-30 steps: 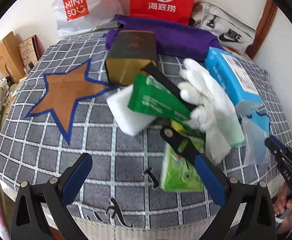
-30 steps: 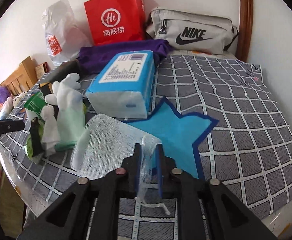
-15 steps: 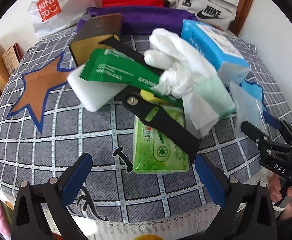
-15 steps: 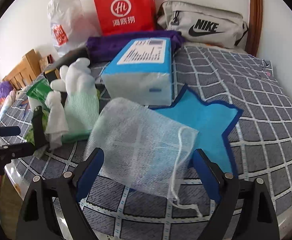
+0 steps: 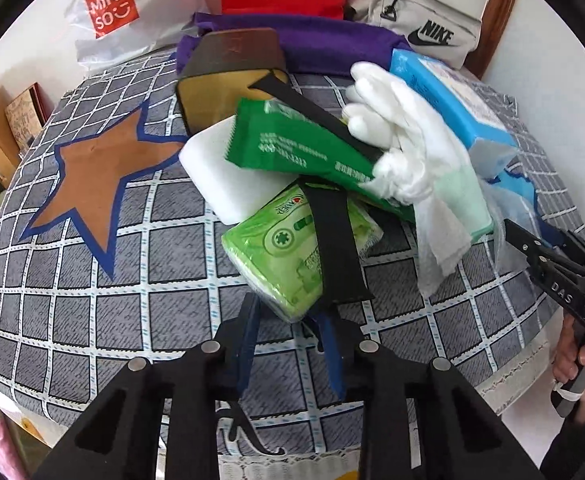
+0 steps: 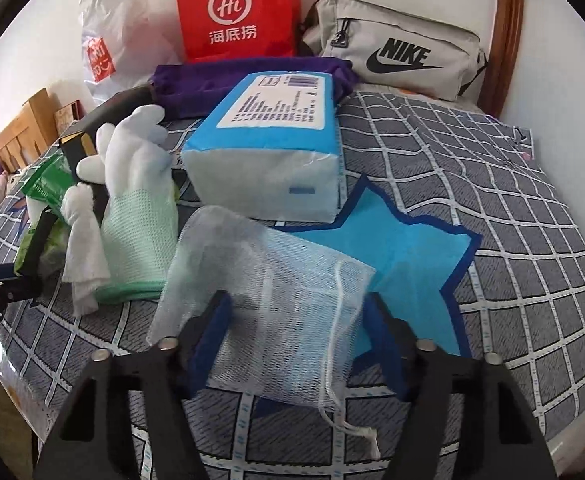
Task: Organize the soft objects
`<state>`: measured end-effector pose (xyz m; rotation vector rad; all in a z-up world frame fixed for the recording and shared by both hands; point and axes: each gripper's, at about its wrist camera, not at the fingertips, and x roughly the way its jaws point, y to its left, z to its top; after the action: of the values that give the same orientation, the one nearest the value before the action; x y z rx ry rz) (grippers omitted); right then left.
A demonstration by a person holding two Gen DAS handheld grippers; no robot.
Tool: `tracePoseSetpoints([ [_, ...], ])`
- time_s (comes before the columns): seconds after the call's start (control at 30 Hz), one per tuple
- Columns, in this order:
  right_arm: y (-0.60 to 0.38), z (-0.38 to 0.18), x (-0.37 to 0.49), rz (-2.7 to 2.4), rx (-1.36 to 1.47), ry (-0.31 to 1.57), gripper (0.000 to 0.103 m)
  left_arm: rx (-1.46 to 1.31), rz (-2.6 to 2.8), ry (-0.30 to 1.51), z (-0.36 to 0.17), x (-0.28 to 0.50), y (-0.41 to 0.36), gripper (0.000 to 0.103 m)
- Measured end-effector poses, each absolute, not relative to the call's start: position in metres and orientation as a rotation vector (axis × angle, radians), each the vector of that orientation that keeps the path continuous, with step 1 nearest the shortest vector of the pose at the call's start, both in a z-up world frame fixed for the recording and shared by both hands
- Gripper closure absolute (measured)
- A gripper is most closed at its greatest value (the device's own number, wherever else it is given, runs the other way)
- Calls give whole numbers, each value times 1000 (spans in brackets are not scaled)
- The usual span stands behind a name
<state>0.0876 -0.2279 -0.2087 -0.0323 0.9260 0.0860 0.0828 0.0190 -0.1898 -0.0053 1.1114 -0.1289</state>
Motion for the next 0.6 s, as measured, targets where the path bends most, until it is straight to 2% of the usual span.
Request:
tracePoseSetpoints([
  [0.13,-236,-205,90,120,11,955,85,9,-146,1068,-180,79,20,79],
  [0.27,-235,-205,89,125,17,953,86,19,-108,1095,-185,78,30,77],
  [0.4,-229,-205,85,131,-13,950,85,-41,-74,1087,-177,75,50,48],
  [0.43,-229,-205,84,132,-13,951,81,-43,-80,1069,-171,73,51,46],
  [0.47,-229,-204,84,140,-8,953,68,-46,-88,1053,-166,72,51,45],
  [0.5,-229,-202,83,146,-1,947,61,-49,-94,1044,-162,71,51,45],
  [0.57,-232,-198,81,131,17,918,36,-61,-114,1023,-155,69,46,45],
  [0.6,-233,-196,80,128,24,908,32,-65,-124,1017,-153,71,43,45],
])
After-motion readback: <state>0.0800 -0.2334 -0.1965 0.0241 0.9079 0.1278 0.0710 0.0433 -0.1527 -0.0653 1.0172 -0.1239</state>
